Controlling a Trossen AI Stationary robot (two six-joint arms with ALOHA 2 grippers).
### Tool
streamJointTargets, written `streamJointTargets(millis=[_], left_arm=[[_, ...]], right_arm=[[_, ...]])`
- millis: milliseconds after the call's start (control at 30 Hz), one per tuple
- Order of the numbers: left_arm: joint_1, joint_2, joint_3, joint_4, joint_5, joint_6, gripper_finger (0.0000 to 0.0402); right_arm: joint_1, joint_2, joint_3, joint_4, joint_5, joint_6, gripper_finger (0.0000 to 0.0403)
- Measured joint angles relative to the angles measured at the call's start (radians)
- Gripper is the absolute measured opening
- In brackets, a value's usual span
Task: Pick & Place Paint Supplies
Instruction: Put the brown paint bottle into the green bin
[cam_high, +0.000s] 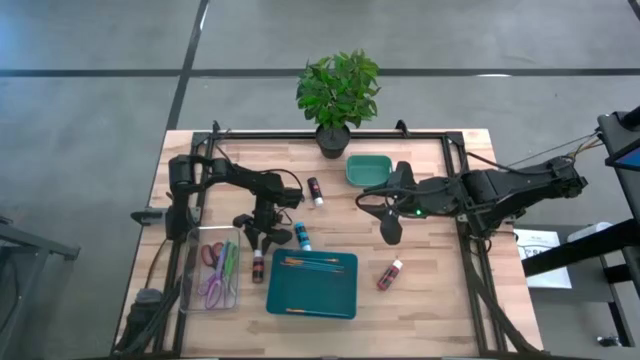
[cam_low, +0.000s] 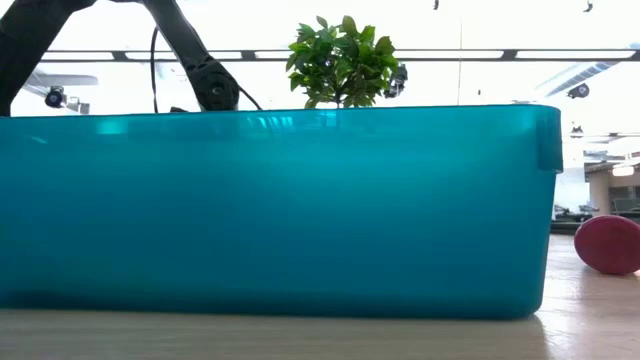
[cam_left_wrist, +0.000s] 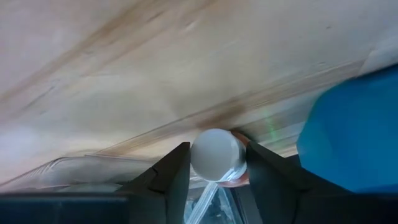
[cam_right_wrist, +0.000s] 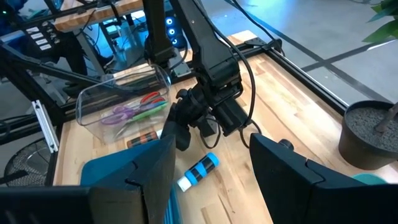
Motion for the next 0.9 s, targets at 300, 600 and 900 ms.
streamJointTargets(millis=[300,600,900], left_arm=[[0.000,0.000,0.000,-0.001,0.000,0.006,0.0035],[0.003,-0.005,0.000,0.008,0.000,0.047,0.0030],[0.025,-0.045,0.010,-0.004,0.047,0.060,0.0051]], right_arm=[[0.000,0.000,0.000,0.000,0.000,0.004,0.0204],[0.004,0.000,0.000,0.001,0.000,0.003,0.0204],[0.006,0.000,0.000,0.002,0.000,0.003,0.0204]])
